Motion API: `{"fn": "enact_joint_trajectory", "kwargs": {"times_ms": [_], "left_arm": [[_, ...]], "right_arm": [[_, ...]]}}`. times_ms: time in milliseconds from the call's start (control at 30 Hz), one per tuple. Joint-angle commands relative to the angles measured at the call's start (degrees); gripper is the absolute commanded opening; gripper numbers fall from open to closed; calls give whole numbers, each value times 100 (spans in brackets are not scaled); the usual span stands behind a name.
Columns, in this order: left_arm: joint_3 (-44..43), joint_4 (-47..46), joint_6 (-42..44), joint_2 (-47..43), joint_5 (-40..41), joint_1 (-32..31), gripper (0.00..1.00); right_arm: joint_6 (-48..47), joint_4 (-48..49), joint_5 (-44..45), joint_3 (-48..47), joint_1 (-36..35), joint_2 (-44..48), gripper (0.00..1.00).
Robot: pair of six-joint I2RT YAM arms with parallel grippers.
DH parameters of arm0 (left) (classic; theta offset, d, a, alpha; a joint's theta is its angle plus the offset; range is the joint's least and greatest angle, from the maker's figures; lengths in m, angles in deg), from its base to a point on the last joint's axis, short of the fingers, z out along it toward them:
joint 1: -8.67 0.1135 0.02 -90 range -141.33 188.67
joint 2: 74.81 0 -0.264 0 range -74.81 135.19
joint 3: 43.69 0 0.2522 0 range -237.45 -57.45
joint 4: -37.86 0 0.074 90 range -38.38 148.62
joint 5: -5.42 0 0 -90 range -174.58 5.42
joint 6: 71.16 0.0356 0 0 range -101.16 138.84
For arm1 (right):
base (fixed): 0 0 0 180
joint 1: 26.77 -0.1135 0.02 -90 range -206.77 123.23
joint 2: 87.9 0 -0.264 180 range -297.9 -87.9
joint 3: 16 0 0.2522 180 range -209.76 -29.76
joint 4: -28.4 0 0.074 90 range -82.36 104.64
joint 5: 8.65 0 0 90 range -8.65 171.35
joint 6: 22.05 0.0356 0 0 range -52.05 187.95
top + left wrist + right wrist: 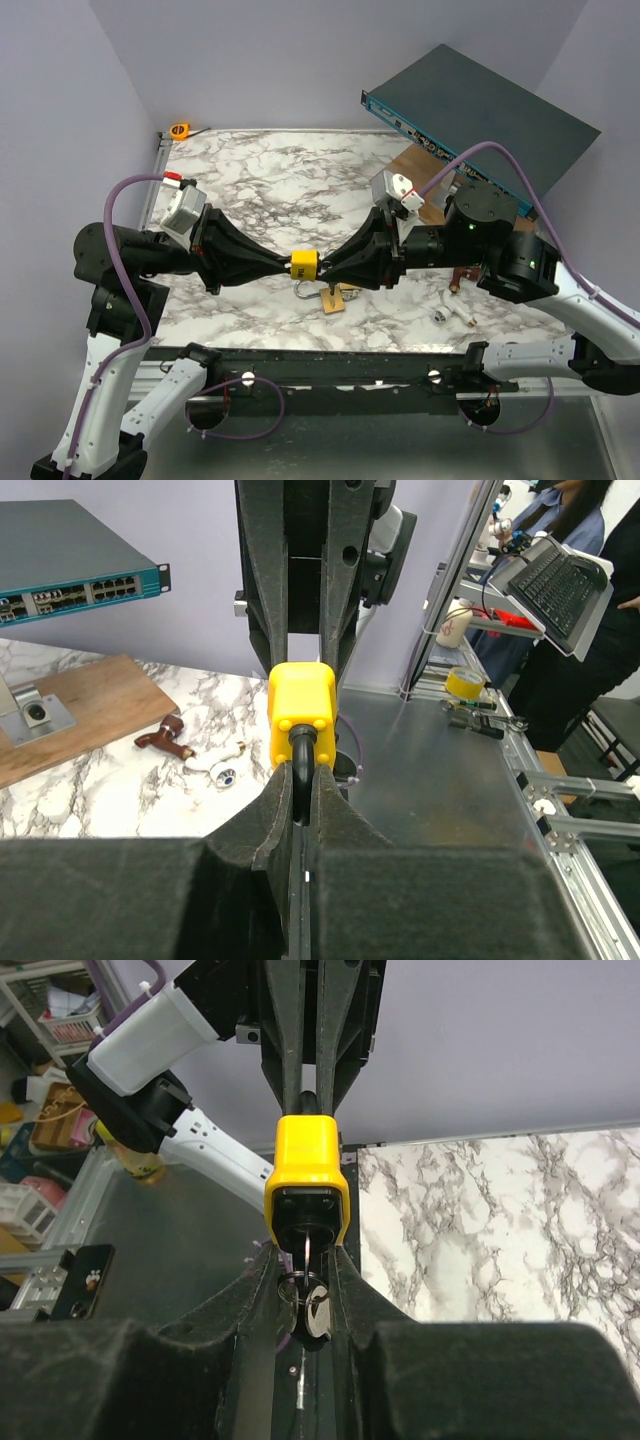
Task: Lock with the key
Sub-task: Lock the lock, then place the lock at the center of the board.
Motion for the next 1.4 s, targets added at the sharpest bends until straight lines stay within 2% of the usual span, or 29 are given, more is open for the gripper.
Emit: {"fn": "enact_joint_trajectory", "kwargs": {"times_ms": [0, 367, 667, 800, 900, 1033, 1100, 1133, 1233, 1367], "left_arm": [[-43, -323, -74, -2, -16, 33, 0], [-85, -194, 100, -6, 202, 59, 0], [-94, -437, -47, 81, 159, 112, 0], [-134, -304, 1, 163, 346, 119, 0], [-314, 512, 395, 328, 993, 130, 0], [-471, 1520, 558, 757, 2516, 139, 0], [-352, 1691, 425, 985, 3329, 156, 0], [-249, 1680, 332, 1081, 3763, 164, 0], [374, 1203, -183, 1304, 4711, 330, 0], [1179, 191, -855, 1918, 5318, 586, 0]], "right_arm": [[48, 126, 136, 97, -18, 117, 1], [-16, -55, 384, 207, -20, 340, 1], [-30, -238, 659, 378, -19, 606, 1], [-11, -289, 1067, 416, -20, 629, 1], [102, -333, 1878, 432, -15, 462, 1], [360, -235, 3422, 502, -15, -148, 1], [459, -200, 3878, 480, 125, -684, 1], [617, -139, 3833, 461, 391, -921, 1], [1283, 270, 2959, 666, 1702, -1652, 1], [1639, 1020, 3168, 723, 2132, -2750, 1]]}}
